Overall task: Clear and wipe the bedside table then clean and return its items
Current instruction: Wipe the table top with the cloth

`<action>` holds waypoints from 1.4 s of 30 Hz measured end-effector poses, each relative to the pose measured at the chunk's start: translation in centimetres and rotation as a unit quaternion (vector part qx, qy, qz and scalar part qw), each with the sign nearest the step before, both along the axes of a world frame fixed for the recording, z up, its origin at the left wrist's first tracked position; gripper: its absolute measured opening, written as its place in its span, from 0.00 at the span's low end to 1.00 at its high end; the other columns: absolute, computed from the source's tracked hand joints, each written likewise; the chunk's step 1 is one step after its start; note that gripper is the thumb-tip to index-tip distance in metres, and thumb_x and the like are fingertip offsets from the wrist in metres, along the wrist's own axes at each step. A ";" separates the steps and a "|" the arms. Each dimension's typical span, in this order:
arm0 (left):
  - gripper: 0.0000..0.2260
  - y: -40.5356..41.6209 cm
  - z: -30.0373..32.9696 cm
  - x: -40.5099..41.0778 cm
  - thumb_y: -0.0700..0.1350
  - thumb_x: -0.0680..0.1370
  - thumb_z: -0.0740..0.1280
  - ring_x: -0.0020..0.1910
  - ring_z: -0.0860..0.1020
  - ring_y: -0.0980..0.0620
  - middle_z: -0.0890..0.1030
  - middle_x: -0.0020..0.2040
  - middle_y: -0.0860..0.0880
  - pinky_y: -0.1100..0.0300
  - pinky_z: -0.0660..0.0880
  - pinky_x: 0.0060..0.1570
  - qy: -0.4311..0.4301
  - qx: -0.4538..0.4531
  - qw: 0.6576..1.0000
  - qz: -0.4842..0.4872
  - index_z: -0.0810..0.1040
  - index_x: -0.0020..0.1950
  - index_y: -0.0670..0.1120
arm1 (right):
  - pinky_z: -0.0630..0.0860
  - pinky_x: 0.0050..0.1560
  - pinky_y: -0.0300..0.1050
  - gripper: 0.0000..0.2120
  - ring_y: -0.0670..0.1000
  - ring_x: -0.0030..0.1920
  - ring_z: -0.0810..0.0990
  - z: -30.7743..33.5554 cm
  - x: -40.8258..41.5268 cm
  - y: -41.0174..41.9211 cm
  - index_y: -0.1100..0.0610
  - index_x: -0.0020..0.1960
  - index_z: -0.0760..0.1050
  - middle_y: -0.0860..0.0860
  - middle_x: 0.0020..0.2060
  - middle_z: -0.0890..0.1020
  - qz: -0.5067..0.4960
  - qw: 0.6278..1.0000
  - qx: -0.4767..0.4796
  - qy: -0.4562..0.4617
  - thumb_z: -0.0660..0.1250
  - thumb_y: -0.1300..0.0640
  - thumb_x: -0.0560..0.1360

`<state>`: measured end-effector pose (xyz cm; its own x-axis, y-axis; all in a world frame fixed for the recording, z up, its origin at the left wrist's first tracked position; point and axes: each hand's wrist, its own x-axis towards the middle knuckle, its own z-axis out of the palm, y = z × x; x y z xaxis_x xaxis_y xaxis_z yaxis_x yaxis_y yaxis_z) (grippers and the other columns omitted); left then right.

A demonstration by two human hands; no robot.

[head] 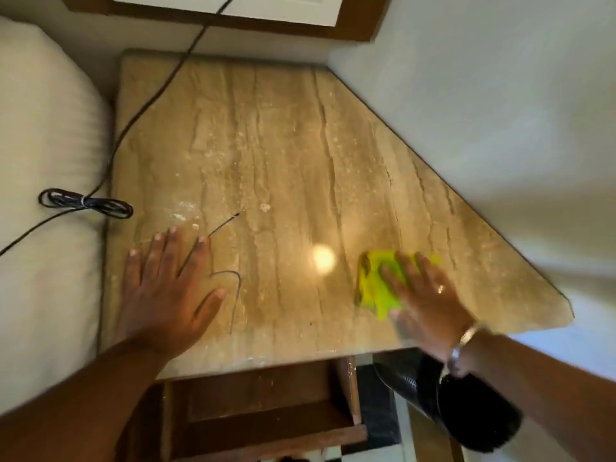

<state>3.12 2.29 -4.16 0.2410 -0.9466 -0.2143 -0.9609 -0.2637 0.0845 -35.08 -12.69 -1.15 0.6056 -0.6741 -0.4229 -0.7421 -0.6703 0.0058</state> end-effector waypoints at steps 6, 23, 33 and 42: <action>0.41 -0.2 0.0 0.0 0.65 0.74 0.55 0.79 0.57 0.37 0.56 0.81 0.38 0.37 0.49 0.77 0.018 0.003 1.000 0.006 0.58 0.81 0.42 | 0.45 0.74 0.60 0.32 0.65 0.75 0.44 -1.5 13.6 -16.9 0.53 0.77 0.44 0.60 0.77 0.45 -0.207 0.974 -0.086 0.035 0.48 0.42 0.78; 0.42 0.0 -0.2 0.3 0.65 0.72 0.59 0.78 0.61 0.39 0.61 0.80 0.38 0.35 0.56 0.75 0.032 -0.020 0.999 -0.002 0.63 0.79 0.39 | 0.50 0.73 0.60 0.32 0.63 0.75 0.51 -1.1 19.7 -19.6 0.57 0.77 0.47 0.62 0.76 0.52 -0.086 0.990 -0.115 0.000 0.45 0.42 0.77; 0.42 0.0 -0.1 0.5 0.65 0.71 0.61 0.77 0.63 0.39 0.62 0.79 0.38 0.35 0.58 0.74 0.031 -0.021 0.999 -0.008 0.66 0.77 0.39 | 0.50 0.72 0.60 0.37 0.65 0.75 0.50 -1.4 31.9 -8.1 0.54 0.77 0.51 0.60 0.76 0.52 0.194 0.978 0.009 -0.072 0.59 0.45 0.72; 0.43 0.1 -0.2 0.5 0.66 0.72 0.61 0.79 0.60 0.40 0.59 0.80 0.39 0.37 0.55 0.76 0.045 -0.019 0.999 -0.003 0.60 0.79 0.40 | 0.52 0.71 0.59 0.33 0.68 0.72 0.58 -0.1 20.0 -19.4 0.62 0.74 0.59 0.67 0.72 0.60 0.077 0.993 -0.079 -0.031 0.48 0.44 0.75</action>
